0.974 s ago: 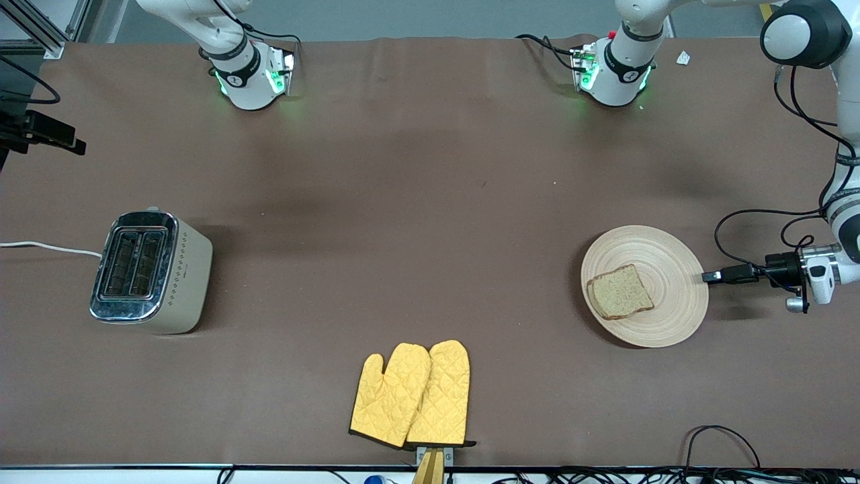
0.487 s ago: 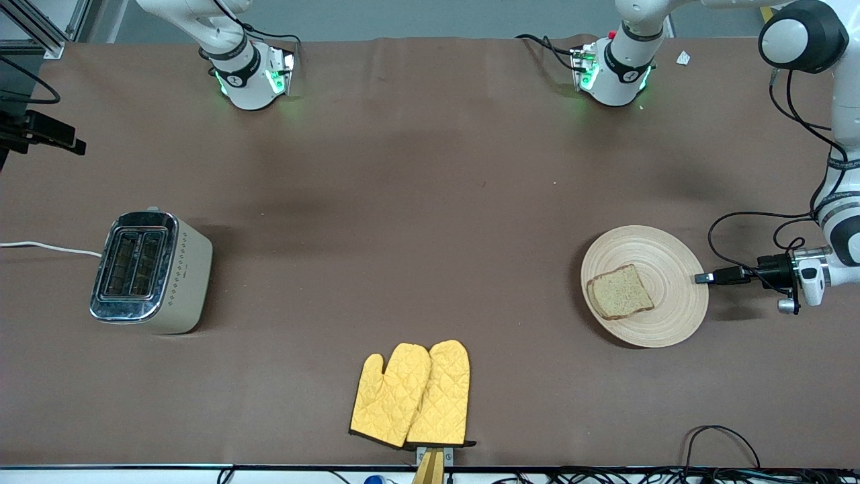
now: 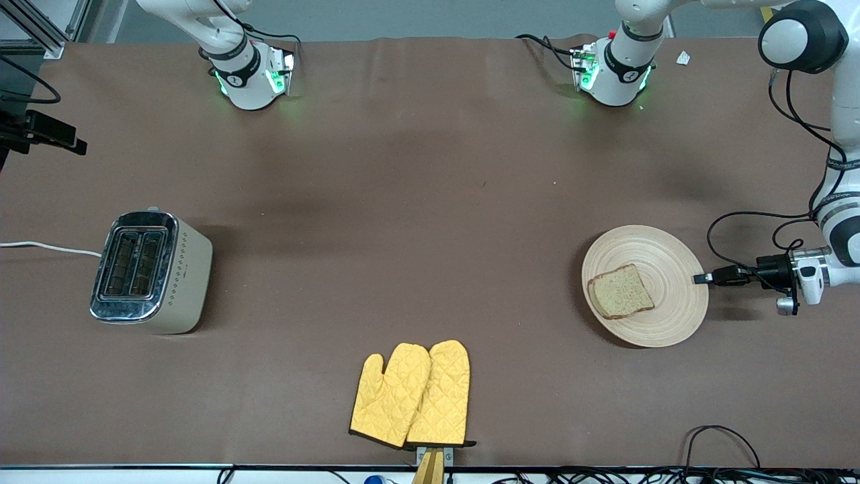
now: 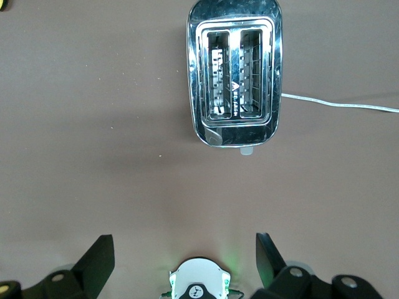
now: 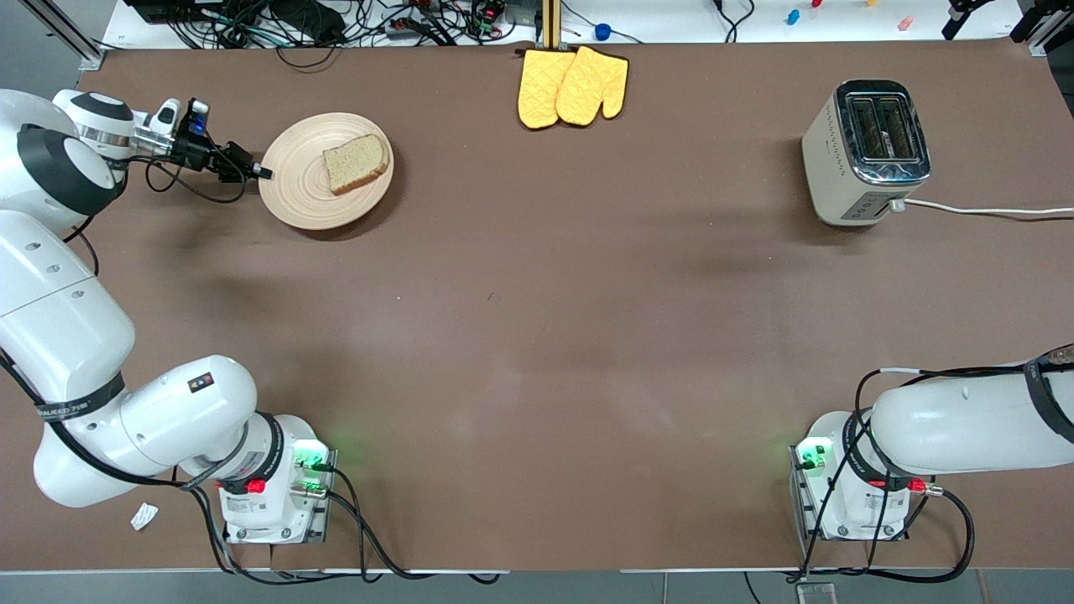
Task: Move plate and put bread in toaster
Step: 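Close the left gripper on the wooden plate rim, then slide the plate toward the table middle while the right gripper approaches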
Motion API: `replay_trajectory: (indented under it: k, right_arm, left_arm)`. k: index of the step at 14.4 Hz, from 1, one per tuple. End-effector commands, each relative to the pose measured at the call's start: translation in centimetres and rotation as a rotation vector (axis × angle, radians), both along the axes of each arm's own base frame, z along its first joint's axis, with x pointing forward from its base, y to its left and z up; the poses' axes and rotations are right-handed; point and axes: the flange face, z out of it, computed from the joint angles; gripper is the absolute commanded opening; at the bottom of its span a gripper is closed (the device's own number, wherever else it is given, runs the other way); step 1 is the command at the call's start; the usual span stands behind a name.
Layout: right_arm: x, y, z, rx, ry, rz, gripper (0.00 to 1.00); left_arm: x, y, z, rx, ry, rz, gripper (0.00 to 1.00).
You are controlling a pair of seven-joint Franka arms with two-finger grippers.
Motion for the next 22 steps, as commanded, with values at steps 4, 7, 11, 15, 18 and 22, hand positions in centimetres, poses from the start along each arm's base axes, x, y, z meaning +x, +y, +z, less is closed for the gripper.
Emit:
replay_trajectory:
  k: [4,7,11,15,18,22]
  right_arm:
    - [-0.1,-0.7,-0.3,0.073,-0.008,-0.003,1.0]
    - [0.7,-1.2,-3.1,0.119,-0.025,-0.018,1.0]
    - [2.5,3.3,-9.6,0.156,-0.074,0.017,1.0]
    - [3.4,8.1,-18.1,0.175,-0.153,0.033,1.0]
    - [4.0,10.1,-22.7,0.22,-0.144,-0.003,1.0]
    - [5.3,11.9,-28.5,0.287,-0.112,-0.081,1.0]
  left_arm:
    - [0.4,-0.2,0.8,-0.024,-0.019,-0.026,0.07]
    - [0.9,-2.4,2.2,-0.105,-0.006,-0.09,0.0]
    - [2.1,-6.6,5.2,-0.174,0.016,-0.144,0.0]
    - [2.6,-12.4,8.0,-0.236,0.025,-0.217,0.0]
    - [2.0,-16.7,8.3,-0.269,0.067,-0.234,0.0]
    - [0.2,-23.9,7.4,-0.255,0.057,-0.159,0.0]
